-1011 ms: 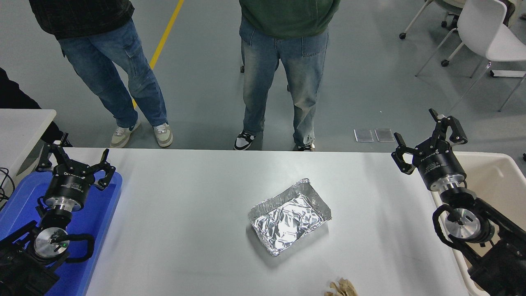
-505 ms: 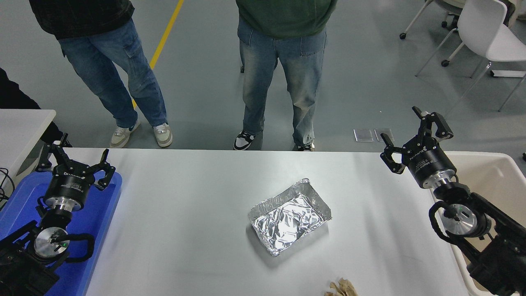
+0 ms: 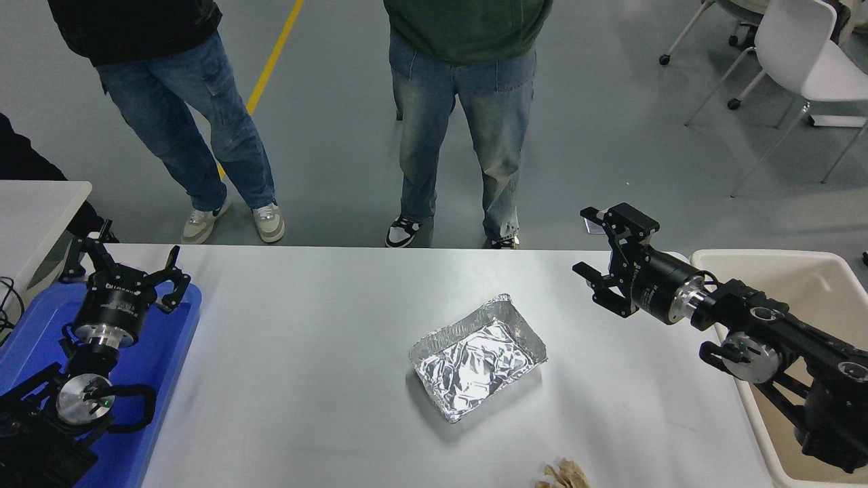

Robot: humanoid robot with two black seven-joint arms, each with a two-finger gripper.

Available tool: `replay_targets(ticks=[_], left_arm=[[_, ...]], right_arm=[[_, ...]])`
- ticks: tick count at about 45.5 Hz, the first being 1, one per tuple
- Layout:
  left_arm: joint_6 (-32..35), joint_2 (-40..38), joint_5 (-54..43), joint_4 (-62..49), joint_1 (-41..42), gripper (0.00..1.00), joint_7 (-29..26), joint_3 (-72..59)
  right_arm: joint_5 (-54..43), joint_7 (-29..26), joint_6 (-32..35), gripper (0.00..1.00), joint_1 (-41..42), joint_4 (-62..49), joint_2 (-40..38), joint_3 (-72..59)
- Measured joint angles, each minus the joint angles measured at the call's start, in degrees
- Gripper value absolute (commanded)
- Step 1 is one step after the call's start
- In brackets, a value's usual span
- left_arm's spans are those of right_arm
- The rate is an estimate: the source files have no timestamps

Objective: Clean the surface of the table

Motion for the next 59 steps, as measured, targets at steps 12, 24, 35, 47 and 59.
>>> replay_targets(ticks=[12, 24, 35, 47, 59], left_arm=[[0.0, 0.0, 0.0, 0.0, 0.0, 1.00, 0.0, 0.0], [0.0, 0.0, 0.0, 0.0, 0.0, 1.00, 0.0, 0.0], [0.0, 0.0, 0.0, 0.0, 0.0, 1.00, 0.0, 0.0], [0.0, 0.0, 0.0, 0.0, 0.0, 1.00, 0.0, 0.0], [0.0, 0.0, 0.0, 0.0, 0.0, 1.00, 0.0, 0.0]], right_arm=[[-9.7, -6.3, -2.5, 1.00, 5.2, 8.0, -1.5, -8.2], [-23.0, -9.9, -3.9, 1.00, 9.0, 11.1, -1.7, -17.5], [-34.1, -10.2, -5.2, 1.00, 9.6, 9.7, -1.6, -22.3], [-40.5, -9.1, -8.2, 1.00, 10.2, 5.1, 0.4, -24.4], [-43.6, -8.0, -12.6, 1.00, 10.4, -1.7, 5.7, -28.3]])
